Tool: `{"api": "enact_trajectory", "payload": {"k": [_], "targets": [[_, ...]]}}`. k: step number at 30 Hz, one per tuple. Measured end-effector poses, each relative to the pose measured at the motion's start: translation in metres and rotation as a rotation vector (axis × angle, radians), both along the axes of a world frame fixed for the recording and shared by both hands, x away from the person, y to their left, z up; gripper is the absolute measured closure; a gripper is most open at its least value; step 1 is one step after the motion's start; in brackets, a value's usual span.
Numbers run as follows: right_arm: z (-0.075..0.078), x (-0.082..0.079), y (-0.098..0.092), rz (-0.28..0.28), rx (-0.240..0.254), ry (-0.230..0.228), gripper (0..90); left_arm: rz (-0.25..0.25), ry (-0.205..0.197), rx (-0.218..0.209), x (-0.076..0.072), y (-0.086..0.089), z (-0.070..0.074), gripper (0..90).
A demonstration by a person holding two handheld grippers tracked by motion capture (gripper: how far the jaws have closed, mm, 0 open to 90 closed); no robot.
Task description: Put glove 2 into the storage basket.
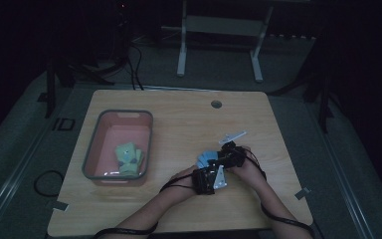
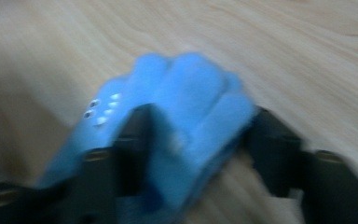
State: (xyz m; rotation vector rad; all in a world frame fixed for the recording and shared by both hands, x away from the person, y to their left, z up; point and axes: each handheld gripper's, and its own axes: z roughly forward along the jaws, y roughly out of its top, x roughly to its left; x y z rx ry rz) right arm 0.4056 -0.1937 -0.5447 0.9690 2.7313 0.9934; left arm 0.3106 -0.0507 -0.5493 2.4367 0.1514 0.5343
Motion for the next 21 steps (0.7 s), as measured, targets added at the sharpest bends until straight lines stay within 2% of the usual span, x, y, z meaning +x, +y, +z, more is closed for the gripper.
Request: {"api": "enact_trajectory", "payload": {"k": [1, 2, 5, 7, 10, 15, 16, 19, 21], "targets": [[0.000, 0.000, 0.000, 0.009, 0.002, 0.005, 62.4, -0.002, 0.002, 0.000, 0.000, 0.001, 0.001, 68.1], [0.000, 0.000, 0.001, 0.018, 0.011, 0.029, 66.5, -0.001, 0.005, 0.001, 0.001, 0.001, 0.001, 69.9], [0.001, 0.001, 0.002, 0.022, 0.021, 0.068, 73.8, 0.000, 0.016, 0.000, 0.000, 0.002, 0.002, 73.3], [0.000, 0.001, 0.003, 0.022, 0.026, 0.081, 75.6, 0.002, 0.031, -0.001, 0.001, 0.002, 0.004, 74.5], [0.001, 0.001, 0.002, 0.012, 0.046, 0.086, 77.3, 0.006, 0.021, -0.008, -0.001, 0.004, 0.004, 76.4], [0.007, 0.000, -0.001, 0.001, 0.082, 0.091, 78.1, 0.009, 0.038, -0.014, -0.002, 0.008, 0.010, 77.5], [0.009, 0.000, -0.001, 0.005, 0.092, 0.096, 78.2, 0.010, 0.029, -0.017, -0.002, 0.009, 0.012, 77.7], [0.015, -0.002, 0.001, 0.006, 0.103, 0.083, 78.1, 0.008, 0.022, -0.011, -0.003, 0.013, 0.018, 77.7], [0.020, -0.003, 0.004, 0.010, 0.109, 0.073, 78.1, 0.001, 0.030, -0.001, -0.003, 0.016, 0.022, 77.7]]}}
